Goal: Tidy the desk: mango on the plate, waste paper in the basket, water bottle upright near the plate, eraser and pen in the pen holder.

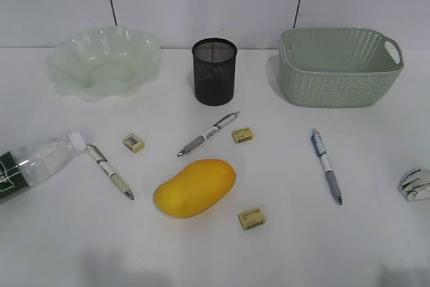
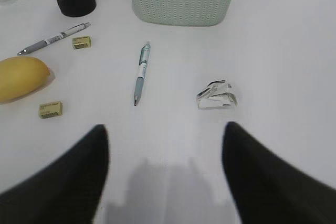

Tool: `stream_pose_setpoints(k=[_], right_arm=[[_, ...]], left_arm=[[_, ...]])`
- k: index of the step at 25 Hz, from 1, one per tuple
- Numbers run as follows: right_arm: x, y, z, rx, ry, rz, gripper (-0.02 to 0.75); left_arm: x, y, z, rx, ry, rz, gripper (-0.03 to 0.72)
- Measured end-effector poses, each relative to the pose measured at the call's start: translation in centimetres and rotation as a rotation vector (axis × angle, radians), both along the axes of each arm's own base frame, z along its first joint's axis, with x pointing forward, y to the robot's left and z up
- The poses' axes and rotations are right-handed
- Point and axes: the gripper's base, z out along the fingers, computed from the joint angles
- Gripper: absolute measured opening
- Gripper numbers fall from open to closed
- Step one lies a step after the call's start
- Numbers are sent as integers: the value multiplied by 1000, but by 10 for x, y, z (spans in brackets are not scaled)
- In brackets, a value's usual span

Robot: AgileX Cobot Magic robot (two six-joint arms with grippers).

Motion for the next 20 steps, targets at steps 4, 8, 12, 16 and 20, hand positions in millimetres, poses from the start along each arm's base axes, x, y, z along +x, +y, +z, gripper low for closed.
stream_pose_setpoints(k=[4,8,12,16,20], right_arm=[[0,0,0,-1,1,-2,610],[0,0,0,0,1,-3,596],[0,0,0,1,2,-3,592],[0,0,0,2,2,-4,592],[0,0,0,2,2,-4,592]], left_arm=[[0,0,0,0,0,0,561],[0,0,0,-1,0,-1,561],[0,-1,0,-12,1,-9,561],[6,-3,3,-22,29,-16,561],[17,-3,20,-19,54,-19,561]])
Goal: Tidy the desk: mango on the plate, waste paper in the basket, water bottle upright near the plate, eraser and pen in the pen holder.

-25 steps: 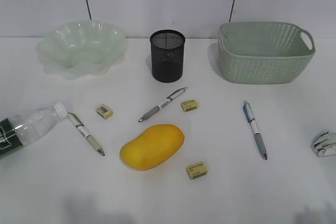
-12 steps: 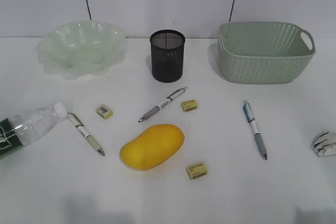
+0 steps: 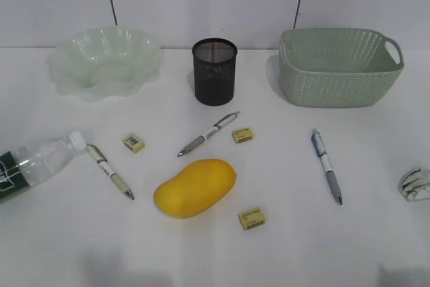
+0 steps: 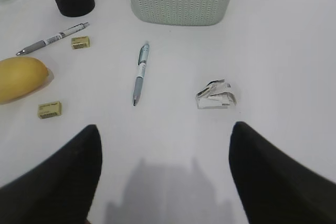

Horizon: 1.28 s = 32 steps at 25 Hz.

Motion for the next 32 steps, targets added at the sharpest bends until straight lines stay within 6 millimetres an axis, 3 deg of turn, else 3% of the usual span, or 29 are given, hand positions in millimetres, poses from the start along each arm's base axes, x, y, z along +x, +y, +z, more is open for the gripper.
stream_pose_setpoints(k=[8,14,21,32], right_arm=[[0,0,0,1,0,-1,592],[0,0,0,0,0,-2,592],[0,0,0,0,0,-2,592],[0,0,0,1,0,-2,592]], left_arm=[[57,-19,31,-40,166,-180,561],[97,-33,48,-54,186,-294,561],[136,-57,44,-38,300,-418,561],[154,-110,24,17,342,-633,561]])
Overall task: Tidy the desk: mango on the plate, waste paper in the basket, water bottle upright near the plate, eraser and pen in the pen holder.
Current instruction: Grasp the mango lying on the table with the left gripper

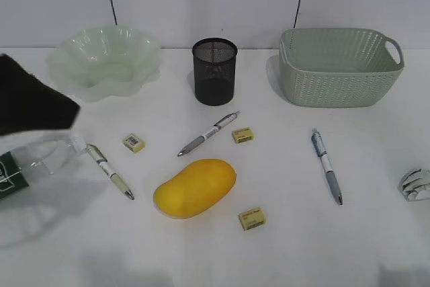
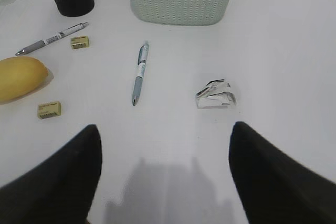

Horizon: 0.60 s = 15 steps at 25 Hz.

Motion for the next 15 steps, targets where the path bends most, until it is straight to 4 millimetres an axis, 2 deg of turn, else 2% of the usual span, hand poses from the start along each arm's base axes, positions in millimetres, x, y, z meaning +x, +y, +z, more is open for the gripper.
stream_pose_setpoints(k=[8,15], right_arm=[[0,0,0,0,1,0,591],[0,0,0,0,1,0,590]], left_arm=[[10,-39,-30,106,62,-141,561],[30,-65,-48,201,95,-200,564]])
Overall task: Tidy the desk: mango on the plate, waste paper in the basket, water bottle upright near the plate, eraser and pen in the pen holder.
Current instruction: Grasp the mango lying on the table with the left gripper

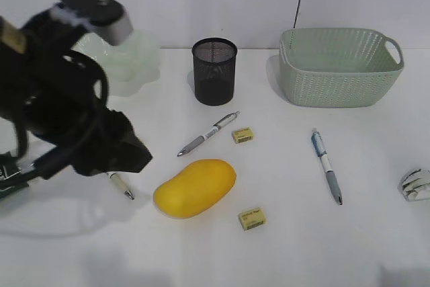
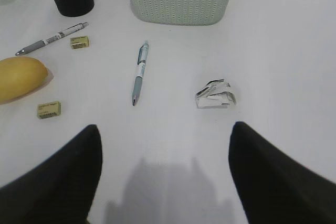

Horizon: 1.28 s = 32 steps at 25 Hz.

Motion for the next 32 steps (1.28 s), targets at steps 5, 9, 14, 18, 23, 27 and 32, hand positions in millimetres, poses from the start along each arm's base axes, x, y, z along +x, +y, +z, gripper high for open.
stream_pose_setpoints(k=[5,9,14,18,23,27,32], right_arm=[[0,0,0,0,0,0,590],[0,0,0,0,0,0,589],[0,0,0,0,0,0,587],[0,0,0,0,0,0,587],[0,0,0,0,0,0,587],[0,0,0,0,0,0,587],[0,0,0,0,0,0,586]], left_arm=[[15,-17,-16,65,38,-30,584],[23,-25,-36,111,87,-33,590],[30,-30,-56,169,116,-89,592],[33,-34,-64,188,119,-116,646],[34,-35,-67,192,100,-171,668],[38,-38,-66,175,64,-178,671],[43,-42,-85,204,99,-184,671]])
